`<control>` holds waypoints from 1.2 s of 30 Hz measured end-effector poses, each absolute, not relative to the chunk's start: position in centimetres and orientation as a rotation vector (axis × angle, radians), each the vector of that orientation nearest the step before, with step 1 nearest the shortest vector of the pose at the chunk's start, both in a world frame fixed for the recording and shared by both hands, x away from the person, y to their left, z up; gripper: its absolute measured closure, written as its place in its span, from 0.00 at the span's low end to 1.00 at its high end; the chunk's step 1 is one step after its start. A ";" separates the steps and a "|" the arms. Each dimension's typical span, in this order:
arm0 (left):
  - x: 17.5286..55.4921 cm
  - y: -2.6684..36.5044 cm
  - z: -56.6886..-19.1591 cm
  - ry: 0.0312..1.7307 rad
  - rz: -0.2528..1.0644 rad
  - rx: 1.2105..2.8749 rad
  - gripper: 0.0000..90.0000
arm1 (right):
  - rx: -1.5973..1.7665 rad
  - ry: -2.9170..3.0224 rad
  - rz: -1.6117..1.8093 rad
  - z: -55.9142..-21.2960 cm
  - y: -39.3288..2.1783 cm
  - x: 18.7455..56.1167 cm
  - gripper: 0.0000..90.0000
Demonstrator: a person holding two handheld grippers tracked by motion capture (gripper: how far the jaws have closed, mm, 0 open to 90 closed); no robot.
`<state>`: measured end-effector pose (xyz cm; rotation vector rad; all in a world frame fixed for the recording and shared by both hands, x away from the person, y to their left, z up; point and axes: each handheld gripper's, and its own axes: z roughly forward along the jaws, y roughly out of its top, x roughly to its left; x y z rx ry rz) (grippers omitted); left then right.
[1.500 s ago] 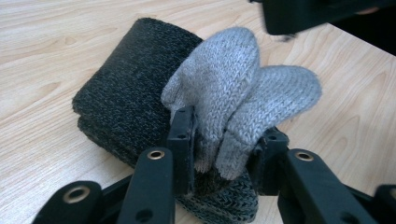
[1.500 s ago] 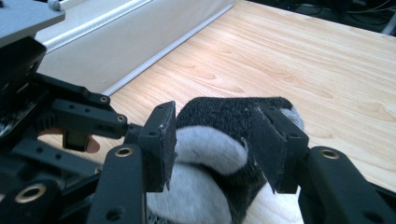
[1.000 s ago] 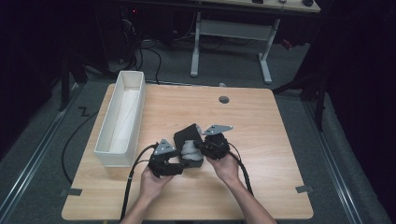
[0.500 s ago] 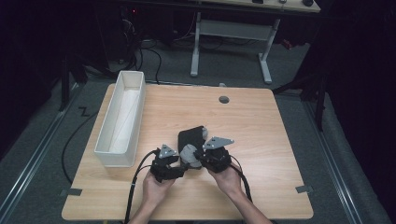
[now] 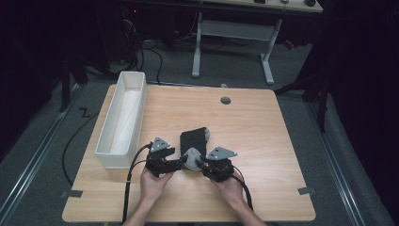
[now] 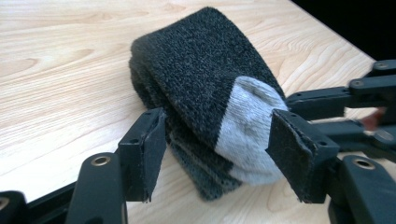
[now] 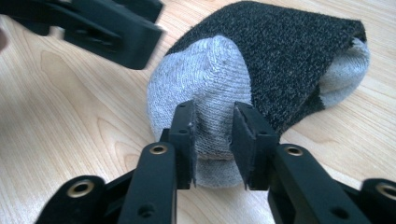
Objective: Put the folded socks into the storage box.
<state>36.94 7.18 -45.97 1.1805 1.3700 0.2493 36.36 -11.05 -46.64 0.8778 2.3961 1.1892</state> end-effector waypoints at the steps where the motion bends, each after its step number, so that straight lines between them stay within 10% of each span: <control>1: 37.1 6.9 -46.2 1.376 0.249 1.194 0.42 | 0.883 2.394 1.191 -46.7 -11.2 36.3 0.73; 15: 37.1 6.6 -47.3 1.373 0.265 1.243 0.45 | 1.003 2.314 1.263 -43.4 -10.8 38.6 0.57; 36: 36.8 9.0 -47.0 1.387 0.279 1.212 0.37 | 1.057 2.377 1.176 -47.6 -10.9 39.2 0.51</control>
